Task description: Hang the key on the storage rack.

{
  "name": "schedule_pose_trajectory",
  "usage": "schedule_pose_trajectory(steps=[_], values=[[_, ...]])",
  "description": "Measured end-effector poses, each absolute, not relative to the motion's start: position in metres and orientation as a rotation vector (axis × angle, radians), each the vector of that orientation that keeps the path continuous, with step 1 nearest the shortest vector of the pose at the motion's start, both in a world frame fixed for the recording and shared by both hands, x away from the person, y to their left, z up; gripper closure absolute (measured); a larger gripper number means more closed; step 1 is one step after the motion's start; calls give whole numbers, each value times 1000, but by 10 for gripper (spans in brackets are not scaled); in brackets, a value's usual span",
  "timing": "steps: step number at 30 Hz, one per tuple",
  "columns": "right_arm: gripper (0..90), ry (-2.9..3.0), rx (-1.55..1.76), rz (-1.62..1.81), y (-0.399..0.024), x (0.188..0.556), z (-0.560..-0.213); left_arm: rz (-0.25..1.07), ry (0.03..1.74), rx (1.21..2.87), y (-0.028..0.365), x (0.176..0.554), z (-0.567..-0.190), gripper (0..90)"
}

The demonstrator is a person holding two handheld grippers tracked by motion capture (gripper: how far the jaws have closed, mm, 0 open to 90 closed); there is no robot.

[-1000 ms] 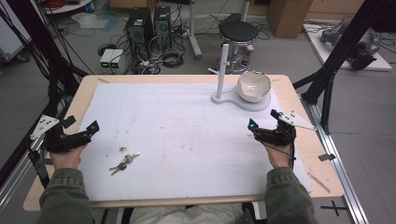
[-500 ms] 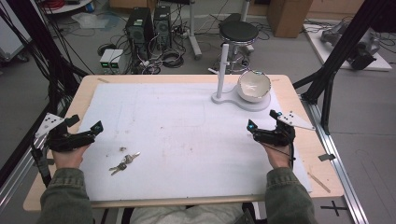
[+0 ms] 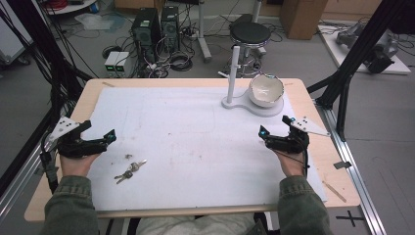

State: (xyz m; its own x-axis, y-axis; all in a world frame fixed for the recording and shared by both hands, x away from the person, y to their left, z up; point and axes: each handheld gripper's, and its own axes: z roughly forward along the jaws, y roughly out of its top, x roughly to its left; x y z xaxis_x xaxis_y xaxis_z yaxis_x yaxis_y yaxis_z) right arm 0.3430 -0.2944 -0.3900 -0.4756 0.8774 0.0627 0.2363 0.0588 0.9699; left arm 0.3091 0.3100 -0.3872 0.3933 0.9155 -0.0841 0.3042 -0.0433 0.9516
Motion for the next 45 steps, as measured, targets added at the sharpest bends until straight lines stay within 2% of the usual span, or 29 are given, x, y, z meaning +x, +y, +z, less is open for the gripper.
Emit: schedule_pose_trajectory(steps=[22,45], values=[[3,1790,1116,1441,-294,344,-391,646,1067,1793,279,317,-386,17],[3,1809,1122,1419,-294,345,-392,459,1050,2079,254,329,-404,17]])
